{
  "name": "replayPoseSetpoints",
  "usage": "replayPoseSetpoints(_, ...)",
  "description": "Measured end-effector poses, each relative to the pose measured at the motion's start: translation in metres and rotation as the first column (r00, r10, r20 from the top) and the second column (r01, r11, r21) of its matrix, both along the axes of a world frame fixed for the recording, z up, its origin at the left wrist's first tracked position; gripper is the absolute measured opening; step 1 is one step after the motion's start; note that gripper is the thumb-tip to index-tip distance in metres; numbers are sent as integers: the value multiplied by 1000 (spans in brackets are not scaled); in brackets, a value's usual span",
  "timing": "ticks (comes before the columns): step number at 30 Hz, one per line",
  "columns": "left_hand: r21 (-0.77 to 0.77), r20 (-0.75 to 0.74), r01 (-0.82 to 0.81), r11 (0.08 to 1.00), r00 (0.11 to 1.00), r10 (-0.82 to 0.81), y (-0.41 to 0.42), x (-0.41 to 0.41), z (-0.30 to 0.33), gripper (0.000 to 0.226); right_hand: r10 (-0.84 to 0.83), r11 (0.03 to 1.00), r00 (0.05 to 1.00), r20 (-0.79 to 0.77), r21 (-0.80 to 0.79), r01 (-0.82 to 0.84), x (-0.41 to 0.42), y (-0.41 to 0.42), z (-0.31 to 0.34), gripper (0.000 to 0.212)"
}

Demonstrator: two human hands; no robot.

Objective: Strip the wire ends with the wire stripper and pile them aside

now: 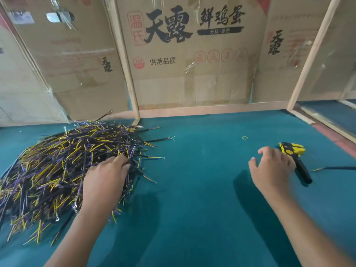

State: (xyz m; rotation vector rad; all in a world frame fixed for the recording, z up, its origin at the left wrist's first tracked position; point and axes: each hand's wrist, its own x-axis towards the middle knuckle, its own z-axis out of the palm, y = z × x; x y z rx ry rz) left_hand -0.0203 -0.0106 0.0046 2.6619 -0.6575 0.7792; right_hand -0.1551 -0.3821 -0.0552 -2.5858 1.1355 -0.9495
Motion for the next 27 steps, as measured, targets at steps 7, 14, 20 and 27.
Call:
replayPoseSetpoints(7, -693, -363, 353, 629, 583, -727, -123, -7, 10, 14, -240, 874, 917, -320, 340, 348, -3, -48, 15, 91)
replayPoseSetpoints(14, -862, -487, -27, 507, 327, -810, -148, -3, -45, 28, -275, 887, 908, -317, 281, 366, 7, -64, 2, 59)
replayPoseSetpoints(20, -899, -437, -115, 422, 237, -868, -146, 1, -47, 12, -208, 915, 959, -193, 307, 261, 13, -66, 6, 65)
replayPoseSetpoints(27, -915, -354, -258, 311, 138, -925, -142, 4, -38, 10, 66, 952, 987, -146, 304, -19, 23, -43, 3, 75)
